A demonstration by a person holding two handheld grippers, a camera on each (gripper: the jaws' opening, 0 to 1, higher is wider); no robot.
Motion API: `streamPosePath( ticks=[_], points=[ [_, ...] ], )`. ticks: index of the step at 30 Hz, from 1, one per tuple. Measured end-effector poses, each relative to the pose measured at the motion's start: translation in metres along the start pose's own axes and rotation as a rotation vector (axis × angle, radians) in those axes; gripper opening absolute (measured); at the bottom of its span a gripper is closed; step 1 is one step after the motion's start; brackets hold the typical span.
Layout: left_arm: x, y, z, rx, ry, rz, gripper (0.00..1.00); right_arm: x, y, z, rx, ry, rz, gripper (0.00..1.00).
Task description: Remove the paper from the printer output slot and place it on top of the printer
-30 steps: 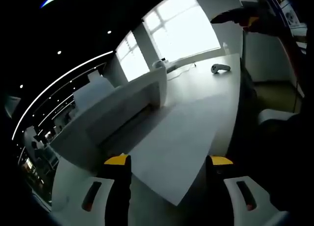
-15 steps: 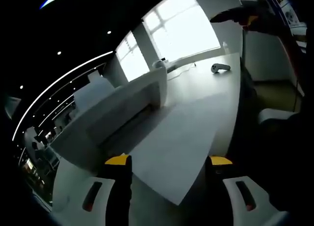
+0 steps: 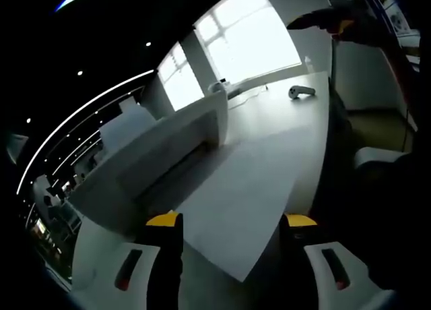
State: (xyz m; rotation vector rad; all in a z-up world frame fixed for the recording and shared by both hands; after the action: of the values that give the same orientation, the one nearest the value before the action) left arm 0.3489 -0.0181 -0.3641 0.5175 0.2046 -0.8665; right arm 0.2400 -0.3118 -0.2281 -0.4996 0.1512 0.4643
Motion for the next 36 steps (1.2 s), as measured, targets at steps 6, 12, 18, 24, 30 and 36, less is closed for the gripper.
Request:
streamPosePath(
  ticks=[6,12,18,24,30,36],
  points=[
    [0.0001,-0.0008,0.0,0.002,0.0,-0.003,0.59,-0.0008,-0.0003,-0.0004,0.001,-0.001,-0.002,0.82],
    [0.0002,-0.0015,0.0,0.002,0.0,-0.003,0.59,-0.0001,0.0001,-0.0004,0.002,-0.001,0.0,0.82],
    [-0.0004,-0.0008,-0.0003,0.003,0.001,-0.001,0.59,0.0006,0.0002,-0.0007,0.001,0.002,0.001,0.82],
    [-0.0008,-0.0011,-0.0002,0.008,0.001,-0.003,0.57,0.0,0.0001,-0.0003,0.001,-0.001,0.001,0.82],
    [-0.0005,-0.0014,-0.0006,0.009,0.003,-0.006,0.57,-0.0005,-0.0006,-0.0005,0.002,0.001,-0.002,0.82],
    [0.0,-0.0013,-0.0005,0.02,0.007,-0.007,0.52,-0.0002,-0.0005,-0.0002,0.001,0.0,0.0,0.82]
  ],
)
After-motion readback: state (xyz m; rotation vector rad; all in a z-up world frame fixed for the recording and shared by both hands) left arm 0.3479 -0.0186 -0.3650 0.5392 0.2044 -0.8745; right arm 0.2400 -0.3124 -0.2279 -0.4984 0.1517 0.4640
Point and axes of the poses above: the point that each gripper's makers call its tool centre point, and the gripper's own axes: x roughly forward along the fingers, y roughly to its left, z roughly out of its top, the point moved 8 cm from there along -x, roughly backward along the fingers, and after that the axes turned 2 degrees about -x, right-handed, at the moved point
